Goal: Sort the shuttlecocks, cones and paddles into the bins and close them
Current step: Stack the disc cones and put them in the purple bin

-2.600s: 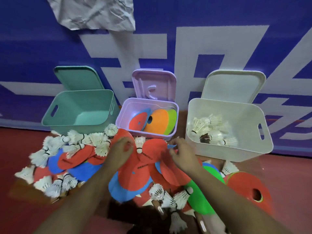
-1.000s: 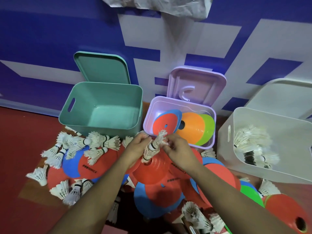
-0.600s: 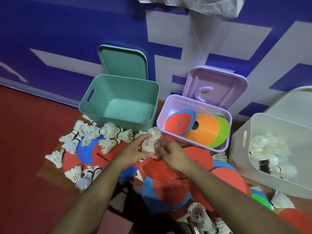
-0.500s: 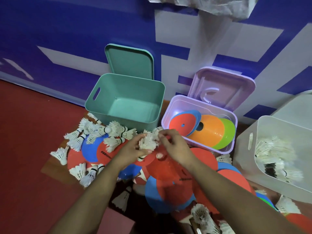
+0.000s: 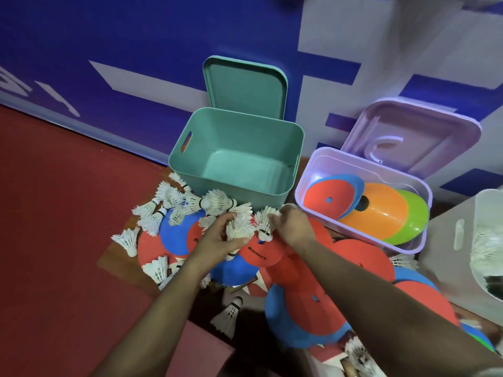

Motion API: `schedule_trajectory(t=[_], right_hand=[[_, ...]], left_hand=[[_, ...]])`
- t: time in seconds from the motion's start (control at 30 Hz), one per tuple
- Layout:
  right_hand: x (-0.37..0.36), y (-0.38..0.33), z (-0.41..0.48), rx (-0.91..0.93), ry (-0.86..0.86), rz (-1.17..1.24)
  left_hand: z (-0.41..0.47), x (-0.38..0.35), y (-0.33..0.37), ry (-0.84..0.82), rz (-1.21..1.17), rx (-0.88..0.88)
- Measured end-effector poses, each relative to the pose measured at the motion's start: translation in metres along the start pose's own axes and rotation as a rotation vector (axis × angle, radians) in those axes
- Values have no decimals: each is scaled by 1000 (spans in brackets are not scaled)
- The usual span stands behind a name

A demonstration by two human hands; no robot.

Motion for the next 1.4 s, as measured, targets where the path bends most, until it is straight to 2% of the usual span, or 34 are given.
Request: schedule_trajectory(t=[0.17, 0.4, 0.53, 0.6, 0.73, 0.9, 0.97, 1.07, 1.13, 1.23, 1.4], right_hand=[[-1, -6, 4, 46, 30, 112], [53, -47, -37, 191, 126, 497], [70, -42, -50, 197, 238, 575], [65, -38, -52, 183, 218, 599], [31, -47, -63, 273, 40, 451], [25, -49, -69, 304, -25, 374], [39, -50, -68, 294, 52, 417], [59, -28, -58, 122, 238, 446], [52, -13, -46, 47, 167, 236], [13, -8, -42, 35, -99, -87], [-23, -15, -40, 22, -140, -272]], left_hand=[[10, 8, 1, -5, 69, -6], [24, 1, 17, -21, 109, -52], [29, -5, 17, -48, 110, -60], [30, -8, 18, -64, 119, -63], [27, -19, 26, -146, 105, -95], [20, -25, 23, -205, 62, -105], [18, -24, 20, -212, 36, -80], [20, -18, 17, -149, -68, -62], [19, -14, 17, -112, -113, -57], [20, -8, 9, -74, -151, -48], [19, -6, 4, -52, -181, -50]])
Point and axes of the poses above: each hand's wrist, its own z-axis towards the middle knuckle, its own x-axis out of the back of the hand, y = z × x, the point moved 8 cm from there along z, towards the middle knuckle, and after that the axes turned 5 degrees about z, right-handed, at the moved point
